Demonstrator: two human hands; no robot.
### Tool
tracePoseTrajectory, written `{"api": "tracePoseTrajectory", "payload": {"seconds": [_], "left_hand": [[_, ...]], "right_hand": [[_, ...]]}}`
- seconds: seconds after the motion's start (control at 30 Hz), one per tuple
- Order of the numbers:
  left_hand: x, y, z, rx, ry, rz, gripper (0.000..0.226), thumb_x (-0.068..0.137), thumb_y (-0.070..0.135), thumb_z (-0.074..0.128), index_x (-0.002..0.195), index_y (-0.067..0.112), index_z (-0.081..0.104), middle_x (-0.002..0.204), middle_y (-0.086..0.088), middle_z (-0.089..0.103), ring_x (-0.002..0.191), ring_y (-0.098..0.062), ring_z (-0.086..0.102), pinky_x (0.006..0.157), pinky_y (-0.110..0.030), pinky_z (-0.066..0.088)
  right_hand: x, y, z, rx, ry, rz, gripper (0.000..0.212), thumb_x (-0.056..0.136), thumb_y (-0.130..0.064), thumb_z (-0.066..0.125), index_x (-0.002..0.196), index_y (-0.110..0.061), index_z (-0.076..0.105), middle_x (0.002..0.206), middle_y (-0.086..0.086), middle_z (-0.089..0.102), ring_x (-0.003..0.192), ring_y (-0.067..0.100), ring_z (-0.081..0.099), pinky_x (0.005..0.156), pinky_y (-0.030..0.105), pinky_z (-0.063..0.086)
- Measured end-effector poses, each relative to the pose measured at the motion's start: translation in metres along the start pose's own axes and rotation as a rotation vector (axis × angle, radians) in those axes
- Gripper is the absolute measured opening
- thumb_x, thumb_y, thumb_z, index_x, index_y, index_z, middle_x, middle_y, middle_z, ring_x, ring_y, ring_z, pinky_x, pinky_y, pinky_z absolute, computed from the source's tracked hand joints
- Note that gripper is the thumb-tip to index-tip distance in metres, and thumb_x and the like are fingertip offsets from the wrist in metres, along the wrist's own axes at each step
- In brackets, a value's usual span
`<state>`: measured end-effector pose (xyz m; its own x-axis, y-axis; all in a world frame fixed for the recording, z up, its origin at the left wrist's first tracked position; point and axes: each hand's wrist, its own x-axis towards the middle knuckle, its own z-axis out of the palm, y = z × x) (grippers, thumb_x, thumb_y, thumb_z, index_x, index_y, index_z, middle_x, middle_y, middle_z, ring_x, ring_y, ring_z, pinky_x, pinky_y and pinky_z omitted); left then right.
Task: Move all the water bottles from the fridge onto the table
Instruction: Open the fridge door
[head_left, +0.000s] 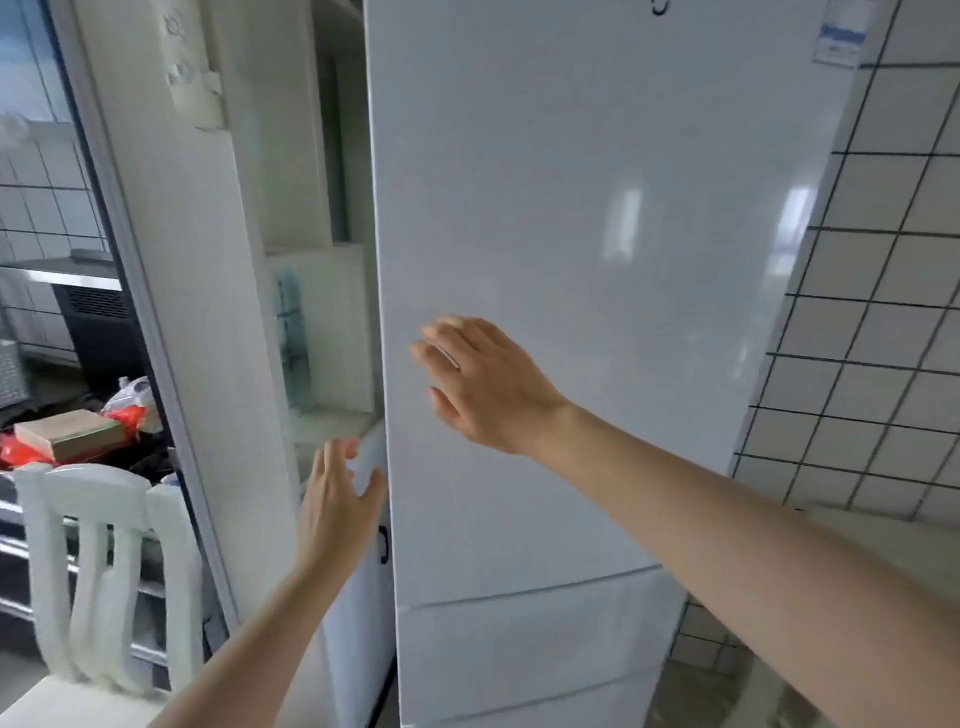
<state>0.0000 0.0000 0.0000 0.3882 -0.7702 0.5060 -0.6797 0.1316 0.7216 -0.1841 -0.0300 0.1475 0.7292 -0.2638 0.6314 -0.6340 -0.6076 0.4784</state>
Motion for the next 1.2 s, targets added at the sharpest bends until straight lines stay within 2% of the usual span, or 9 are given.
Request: {"api": "tracePoseTrajectory", "payload": {"seconds": [0.13, 0.23, 0.43, 0.63, 0.77, 0.9, 1.0, 1.07, 1.2], "left_hand": [[0.018, -0.012, 0.009, -0.1, -0.136, -0.031, 0.046, 0.09, 0.025, 0.064, 0.13, 0.013, 0.045, 0.127, 0.001, 0.052, 0.11, -0.022, 0.056, 0.087, -0.036, 0.043], [0.027, -0.017, 0.027, -0.162, -0.234, -0.036, 0.052, 0.088, 0.031, 0.067, 0.133, 0.016, 0.046, 0.125, 0.004, 0.055, 0.108, -0.017, 0.056, 0.089, -0.033, 0.044], [0.043, -0.025, 0.05, -0.269, -0.234, -0.115, 0.028, 0.084, 0.043, 0.069, 0.101, 0.029, 0.053, 0.101, 0.009, 0.065, 0.092, -0.017, 0.063, 0.08, -0.042, 0.054], [0.05, -0.028, 0.046, -0.225, -0.255, -0.107, 0.028, 0.081, 0.044, 0.072, 0.092, 0.026, 0.054, 0.092, 0.002, 0.065, 0.083, -0.017, 0.061, 0.073, -0.038, 0.052], [0.04, -0.019, 0.043, -0.244, -0.202, -0.09, 0.026, 0.084, 0.038, 0.072, 0.098, 0.021, 0.058, 0.091, 0.003, 0.065, 0.083, -0.012, 0.06, 0.066, -0.024, 0.044], [0.029, -0.01, 0.034, -0.267, -0.191, -0.094, 0.028, 0.081, 0.037, 0.074, 0.099, 0.021, 0.06, 0.089, 0.005, 0.066, 0.086, -0.016, 0.062, 0.066, -0.023, 0.044], [0.005, -0.011, 0.022, -0.261, -0.193, -0.068, 0.044, 0.068, 0.063, 0.073, 0.085, 0.025, 0.059, 0.077, 0.003, 0.066, 0.077, -0.018, 0.064, 0.065, -0.039, 0.055], [-0.019, -0.006, 0.014, -0.242, -0.193, -0.035, 0.061, 0.059, 0.081, 0.064, 0.082, 0.025, 0.058, 0.073, 0.004, 0.065, 0.072, -0.015, 0.064, 0.063, -0.044, 0.056], [-0.067, 0.025, 0.001, -0.25, -0.182, 0.045, 0.065, 0.058, 0.074, 0.067, 0.106, 0.034, 0.052, 0.1, 0.016, 0.062, 0.091, -0.004, 0.062, 0.076, -0.034, 0.056]], "right_hand": [[0.052, -0.001, 0.015, -0.139, -0.084, -0.155, 0.049, 0.088, -0.027, 0.042, 0.131, -0.004, 0.053, 0.134, 0.017, 0.055, 0.13, 0.035, 0.046, 0.109, 0.048, 0.035], [0.076, 0.005, 0.024, -0.283, -0.17, -0.244, 0.049, 0.088, -0.031, 0.053, 0.133, -0.01, 0.053, 0.137, 0.016, 0.054, 0.136, 0.033, 0.041, 0.112, 0.052, 0.028], [0.099, 0.009, 0.029, -0.549, -0.316, -0.319, 0.046, 0.079, -0.058, 0.056, 0.097, -0.02, 0.073, 0.107, 0.006, 0.069, 0.116, 0.025, 0.058, 0.108, 0.051, 0.037], [0.106, -0.004, 0.03, -0.59, -0.379, -0.237, 0.063, 0.09, -0.063, 0.042, 0.123, -0.012, 0.059, 0.135, 0.019, 0.047, 0.137, 0.033, 0.029, 0.117, 0.056, -0.001], [0.105, -0.006, 0.025, -0.608, -0.406, -0.228, 0.068, 0.087, -0.067, 0.043, 0.118, -0.009, 0.061, 0.134, 0.019, 0.049, 0.138, 0.033, 0.028, 0.118, 0.055, -0.001], [0.1, -0.009, 0.015, -0.532, -0.341, -0.214, 0.067, 0.079, -0.072, 0.051, 0.101, -0.011, 0.068, 0.118, 0.016, 0.059, 0.129, 0.031, 0.041, 0.119, 0.052, 0.007], [0.081, -0.012, 0.005, -0.379, -0.146, -0.214, 0.06, 0.07, -0.069, 0.063, 0.077, -0.01, 0.07, 0.099, 0.015, 0.064, 0.114, 0.033, 0.053, 0.117, 0.05, 0.015], [0.059, -0.014, -0.009, -0.304, -0.028, -0.234, 0.054, 0.074, -0.062, 0.064, 0.077, -0.008, 0.068, 0.101, 0.017, 0.064, 0.114, 0.035, 0.054, 0.118, 0.049, 0.014], [0.013, -0.022, -0.05, -0.188, 0.089, -0.237, 0.041, 0.083, -0.047, 0.059, 0.084, -0.007, 0.067, 0.105, 0.015, 0.063, 0.117, 0.033, 0.052, 0.12, 0.049, 0.017]]}}
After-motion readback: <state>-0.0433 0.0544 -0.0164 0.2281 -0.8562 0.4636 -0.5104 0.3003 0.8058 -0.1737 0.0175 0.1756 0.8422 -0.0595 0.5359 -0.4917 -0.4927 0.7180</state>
